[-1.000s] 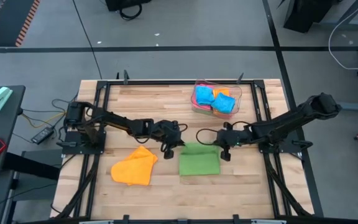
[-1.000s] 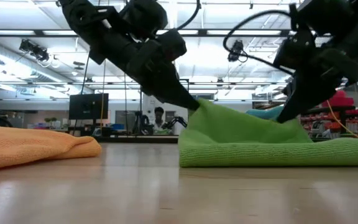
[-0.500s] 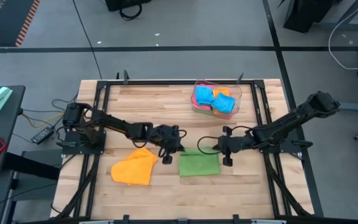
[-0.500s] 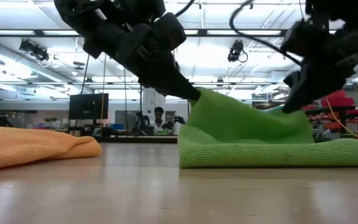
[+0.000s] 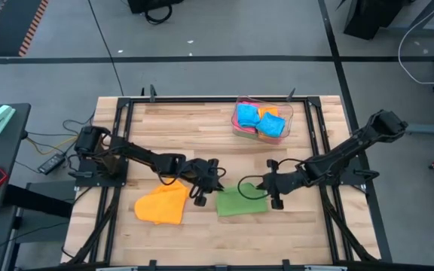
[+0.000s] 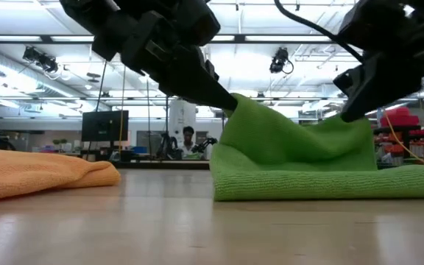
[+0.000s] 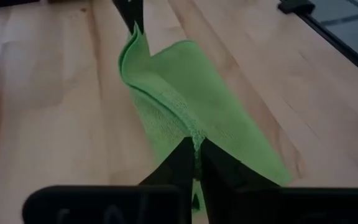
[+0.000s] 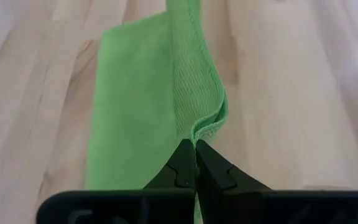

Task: Fold microfiber towels
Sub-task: Fold the green towel

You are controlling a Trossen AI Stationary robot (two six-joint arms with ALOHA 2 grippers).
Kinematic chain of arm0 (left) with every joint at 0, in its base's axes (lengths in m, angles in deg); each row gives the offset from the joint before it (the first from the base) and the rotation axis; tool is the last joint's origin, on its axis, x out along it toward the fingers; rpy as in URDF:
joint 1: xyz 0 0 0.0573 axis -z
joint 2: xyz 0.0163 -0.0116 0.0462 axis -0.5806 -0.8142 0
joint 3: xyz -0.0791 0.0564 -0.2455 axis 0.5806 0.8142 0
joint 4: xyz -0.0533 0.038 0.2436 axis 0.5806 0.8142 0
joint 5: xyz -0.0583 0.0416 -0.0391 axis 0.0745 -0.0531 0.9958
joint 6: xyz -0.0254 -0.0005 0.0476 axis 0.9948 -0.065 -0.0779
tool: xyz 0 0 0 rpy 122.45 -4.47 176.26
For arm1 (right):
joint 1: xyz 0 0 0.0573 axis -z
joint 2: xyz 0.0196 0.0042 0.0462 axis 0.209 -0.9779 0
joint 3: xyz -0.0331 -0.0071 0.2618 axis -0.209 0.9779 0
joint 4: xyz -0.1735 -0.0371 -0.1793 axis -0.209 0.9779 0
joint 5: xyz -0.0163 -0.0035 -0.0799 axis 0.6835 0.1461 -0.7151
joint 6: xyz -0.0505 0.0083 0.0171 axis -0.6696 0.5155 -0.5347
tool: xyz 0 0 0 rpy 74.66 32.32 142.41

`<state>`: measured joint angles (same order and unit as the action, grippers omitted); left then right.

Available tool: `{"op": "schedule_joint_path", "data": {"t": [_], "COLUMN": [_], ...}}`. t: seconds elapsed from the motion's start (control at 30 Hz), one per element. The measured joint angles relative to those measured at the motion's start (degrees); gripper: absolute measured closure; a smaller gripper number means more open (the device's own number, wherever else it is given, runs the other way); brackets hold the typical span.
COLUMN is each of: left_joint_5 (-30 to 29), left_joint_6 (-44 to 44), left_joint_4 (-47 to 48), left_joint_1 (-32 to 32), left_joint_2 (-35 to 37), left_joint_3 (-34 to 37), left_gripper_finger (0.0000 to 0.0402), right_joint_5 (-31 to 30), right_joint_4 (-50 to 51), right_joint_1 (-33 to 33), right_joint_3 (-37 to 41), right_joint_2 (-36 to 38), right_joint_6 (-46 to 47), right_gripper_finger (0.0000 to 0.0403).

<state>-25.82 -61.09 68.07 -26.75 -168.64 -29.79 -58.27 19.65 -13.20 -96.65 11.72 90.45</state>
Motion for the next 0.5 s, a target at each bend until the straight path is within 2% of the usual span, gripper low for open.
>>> {"op": "schedule_joint_path", "data": {"t": [0.2,0.5], "left_joint_5": [0.0,0.0], "left_joint_6": [-0.9,-0.4], "left_joint_4": [2.2,3.8], "left_joint_1": [2.3,4.9], "left_joint_2": [0.0,0.0], "left_joint_3": [0.0,0.0], "left_gripper_finger": [0.0375,0.0331], "right_joint_5": [-0.2,-0.2], "right_joint_4": [-1.0,-5.4], "right_joint_1": [-3.0,-5.1], "right_joint_3": [0.0,0.0], "right_joint_2": [-2.8,-8.4], "right_joint_6": [0.3,1.7], "right_gripper_finger": [0.0400,0.0399]}}
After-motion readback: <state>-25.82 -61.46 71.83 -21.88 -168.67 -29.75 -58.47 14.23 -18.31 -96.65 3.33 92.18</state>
